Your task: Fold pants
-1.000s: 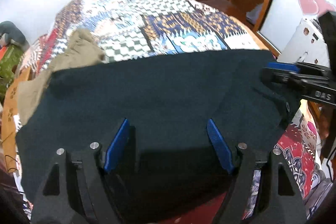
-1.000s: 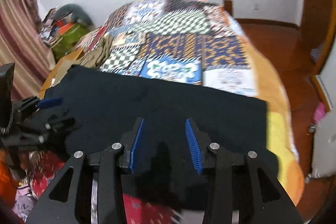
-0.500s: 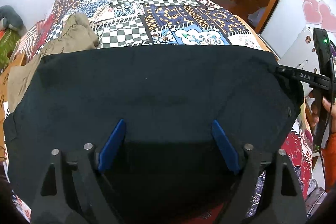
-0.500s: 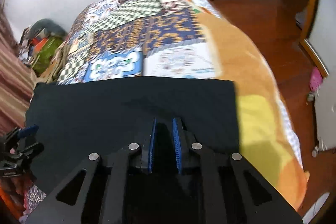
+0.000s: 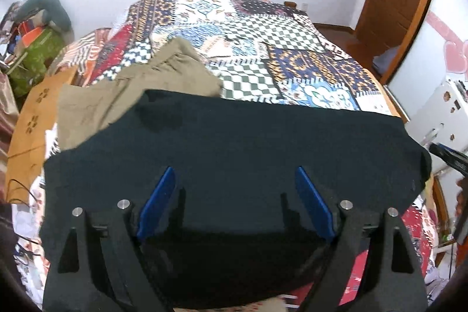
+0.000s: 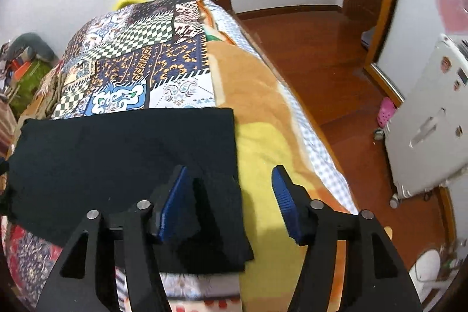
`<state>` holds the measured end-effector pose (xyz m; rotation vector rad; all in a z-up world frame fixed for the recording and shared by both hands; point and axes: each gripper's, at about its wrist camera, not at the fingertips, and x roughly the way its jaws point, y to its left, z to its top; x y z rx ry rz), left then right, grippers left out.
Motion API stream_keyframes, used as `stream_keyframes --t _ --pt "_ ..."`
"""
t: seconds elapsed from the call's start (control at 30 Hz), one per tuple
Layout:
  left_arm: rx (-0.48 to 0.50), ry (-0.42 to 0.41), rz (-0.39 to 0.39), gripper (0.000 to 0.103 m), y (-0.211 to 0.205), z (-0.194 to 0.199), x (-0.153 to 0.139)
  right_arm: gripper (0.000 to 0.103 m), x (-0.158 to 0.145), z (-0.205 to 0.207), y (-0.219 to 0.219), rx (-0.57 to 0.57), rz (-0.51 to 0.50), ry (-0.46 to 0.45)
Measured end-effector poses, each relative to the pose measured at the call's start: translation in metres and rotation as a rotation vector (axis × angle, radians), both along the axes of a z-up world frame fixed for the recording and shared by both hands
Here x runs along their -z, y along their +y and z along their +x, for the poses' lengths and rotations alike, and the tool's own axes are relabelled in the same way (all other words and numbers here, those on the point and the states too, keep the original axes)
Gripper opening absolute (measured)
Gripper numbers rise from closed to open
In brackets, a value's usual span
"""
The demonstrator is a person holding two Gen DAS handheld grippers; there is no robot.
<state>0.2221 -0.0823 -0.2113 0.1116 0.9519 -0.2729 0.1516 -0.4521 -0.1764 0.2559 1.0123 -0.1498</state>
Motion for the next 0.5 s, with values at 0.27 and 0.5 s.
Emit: stream_keyframes --t 0.27,0.5 --pt "0.081 0.028 -0.018 0.085 -0.034 -0.003 0.007 0.061 0.014 -0.046 0.005 0.080 0.201 0.026" --pt "0.216 0.063 0.026 0.085 -0.094 -0.023 0.024 0.061 0.035 -0.060 0.012 0.098 0.393 0.038"
